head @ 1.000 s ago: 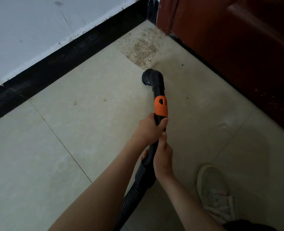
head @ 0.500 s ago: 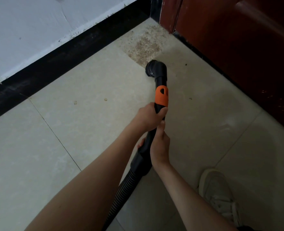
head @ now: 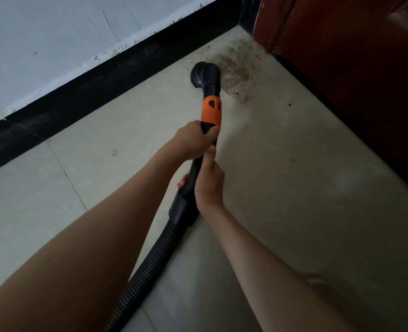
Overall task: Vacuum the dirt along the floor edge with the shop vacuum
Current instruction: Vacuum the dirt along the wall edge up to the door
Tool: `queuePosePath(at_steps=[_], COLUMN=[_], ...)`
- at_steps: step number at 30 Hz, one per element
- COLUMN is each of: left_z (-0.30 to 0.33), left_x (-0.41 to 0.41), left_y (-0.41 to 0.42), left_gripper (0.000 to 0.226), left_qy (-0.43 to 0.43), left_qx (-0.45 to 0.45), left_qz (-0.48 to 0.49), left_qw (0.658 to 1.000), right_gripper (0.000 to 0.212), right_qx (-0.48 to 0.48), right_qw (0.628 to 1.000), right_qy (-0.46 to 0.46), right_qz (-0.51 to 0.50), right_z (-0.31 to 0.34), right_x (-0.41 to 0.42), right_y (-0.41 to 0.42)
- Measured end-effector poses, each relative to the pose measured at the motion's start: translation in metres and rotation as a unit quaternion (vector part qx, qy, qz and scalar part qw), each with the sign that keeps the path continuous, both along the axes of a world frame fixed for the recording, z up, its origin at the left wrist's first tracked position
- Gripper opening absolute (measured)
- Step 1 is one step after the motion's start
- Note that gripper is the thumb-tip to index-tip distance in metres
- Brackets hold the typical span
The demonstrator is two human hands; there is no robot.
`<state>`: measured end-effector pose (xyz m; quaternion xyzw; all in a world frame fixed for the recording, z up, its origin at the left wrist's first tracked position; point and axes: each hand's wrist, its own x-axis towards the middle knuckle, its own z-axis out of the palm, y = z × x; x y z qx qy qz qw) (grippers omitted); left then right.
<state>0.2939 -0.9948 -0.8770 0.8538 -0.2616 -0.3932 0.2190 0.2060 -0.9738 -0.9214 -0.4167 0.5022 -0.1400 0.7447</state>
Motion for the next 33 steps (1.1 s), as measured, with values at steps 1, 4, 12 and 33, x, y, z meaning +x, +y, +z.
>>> queuePosePath(at_steps=[1, 4, 12, 33], left_z=[0.001, 0.001, -0.002, 0.008], left_x=[0.007, 0.028, 0.049, -0.109], left_y=[-0.003, -0.009, -0.014, 0.021], left_gripper=[0.038, 0.035, 0.029, 0.028], left_qy=[-0.003, -0.008, -0.008, 0.068], left_qx=[0.002, 0.006, -0.003, -0.022], left_qz=[0.004, 0.022, 0.048, -0.021], left_qw=[1.0, 1.0, 0.999, 0.997], right_gripper=[0.05, 0.048, 0.051, 0.054], right_qx=[0.009, 0.014, 0.026, -0.042], right_qw=[1.0, 1.0, 0.998, 0.998], right_qy=[-0.008, -0.018, -0.033, 0.045], right_qz=[0.002, 0.021, 0.05, -0.014], right_z=[0.0, -0.001, 0.0, 0.019], right_x=[0.007, 0.028, 0.048, -0.113], right_y=[-0.003, -0.013, -0.023, 0.023])
